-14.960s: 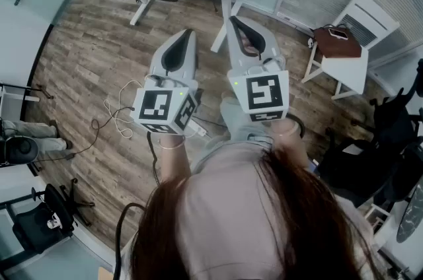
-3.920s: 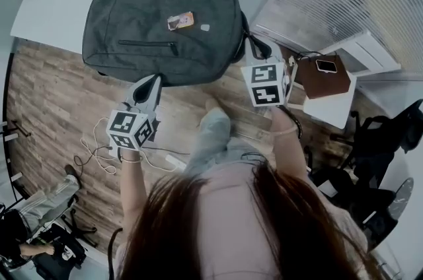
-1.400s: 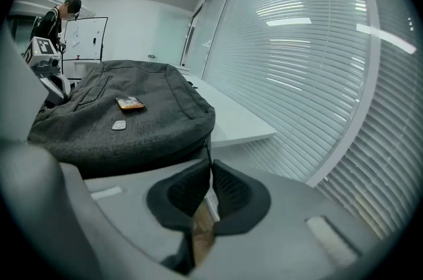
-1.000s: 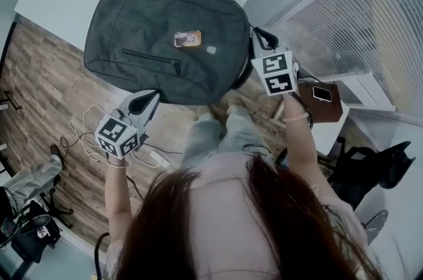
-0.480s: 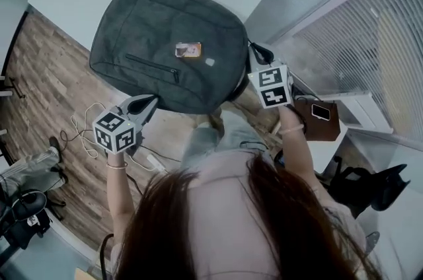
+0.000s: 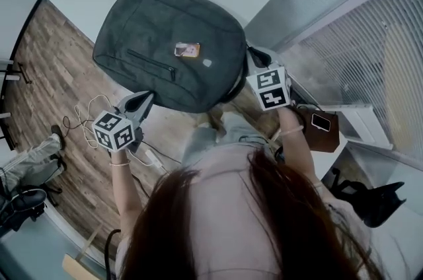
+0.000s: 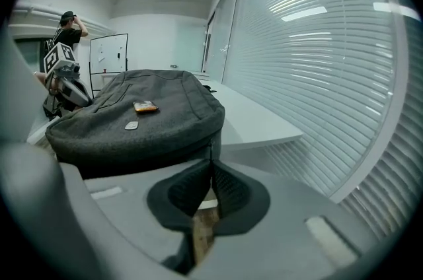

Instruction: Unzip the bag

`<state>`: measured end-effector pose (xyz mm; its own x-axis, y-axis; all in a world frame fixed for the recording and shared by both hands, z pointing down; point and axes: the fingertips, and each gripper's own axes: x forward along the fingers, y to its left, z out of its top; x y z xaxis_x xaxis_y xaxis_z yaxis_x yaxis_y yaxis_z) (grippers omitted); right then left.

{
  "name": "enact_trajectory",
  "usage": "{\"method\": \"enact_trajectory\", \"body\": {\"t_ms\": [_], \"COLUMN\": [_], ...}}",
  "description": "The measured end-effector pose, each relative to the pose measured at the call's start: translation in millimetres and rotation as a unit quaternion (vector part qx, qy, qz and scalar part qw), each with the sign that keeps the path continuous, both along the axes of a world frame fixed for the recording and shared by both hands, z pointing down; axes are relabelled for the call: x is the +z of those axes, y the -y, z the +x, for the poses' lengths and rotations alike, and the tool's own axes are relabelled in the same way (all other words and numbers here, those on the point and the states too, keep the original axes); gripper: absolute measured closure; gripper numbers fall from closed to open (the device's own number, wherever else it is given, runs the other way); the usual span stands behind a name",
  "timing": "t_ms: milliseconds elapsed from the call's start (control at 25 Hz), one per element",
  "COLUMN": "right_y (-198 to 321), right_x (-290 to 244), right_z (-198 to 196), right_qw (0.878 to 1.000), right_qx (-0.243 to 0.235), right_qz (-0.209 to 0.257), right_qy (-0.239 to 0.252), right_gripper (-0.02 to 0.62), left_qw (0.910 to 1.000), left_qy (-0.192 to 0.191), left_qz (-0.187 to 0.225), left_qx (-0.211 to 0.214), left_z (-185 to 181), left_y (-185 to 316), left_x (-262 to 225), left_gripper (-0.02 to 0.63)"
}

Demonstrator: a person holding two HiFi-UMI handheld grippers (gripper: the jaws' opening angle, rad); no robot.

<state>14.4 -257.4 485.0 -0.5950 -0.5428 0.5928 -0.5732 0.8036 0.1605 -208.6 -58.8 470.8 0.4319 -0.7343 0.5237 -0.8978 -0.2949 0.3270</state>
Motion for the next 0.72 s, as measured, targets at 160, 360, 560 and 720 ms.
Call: {"method": "enact_trajectory", "body": {"t_ms": [160,360,560,720], "right_y": [-1.7,-5.3,-7.9,-7.3], "right_x": [-1.1,-1.4,-2.9,-3.3], "right_z": [0.0,0.1,0.4,0.8], "right_qw": [1.0,0.999,0.997,0.995], "right_qx": [-0.018,-0.042,-0.071,-0.091], "right_qz": [-0.006,-0.018,-0.023,-0.023], "right_qy": [0.005,0.015,0.022,0.025], "right_gripper": [0.584,0.584,0.584,0.586], "left_qw": [0.9989,0.9967,0.9955,0.995], "left_qy": [0.016,0.042,0.043,0.044], "left_qz": [0.022,0.048,0.067,0.071], "left_qx": [-0.038,-0.05,-0.052,-0.054], "left_z": [2.8,24.4,53.3,75.6], "left_y": [1.2,9.1,21.4,30.1], "left_x": [-13.1,-36.6,-52.2,-57.4], "left_gripper": [0.597,0.595,0.594,0.574]}}
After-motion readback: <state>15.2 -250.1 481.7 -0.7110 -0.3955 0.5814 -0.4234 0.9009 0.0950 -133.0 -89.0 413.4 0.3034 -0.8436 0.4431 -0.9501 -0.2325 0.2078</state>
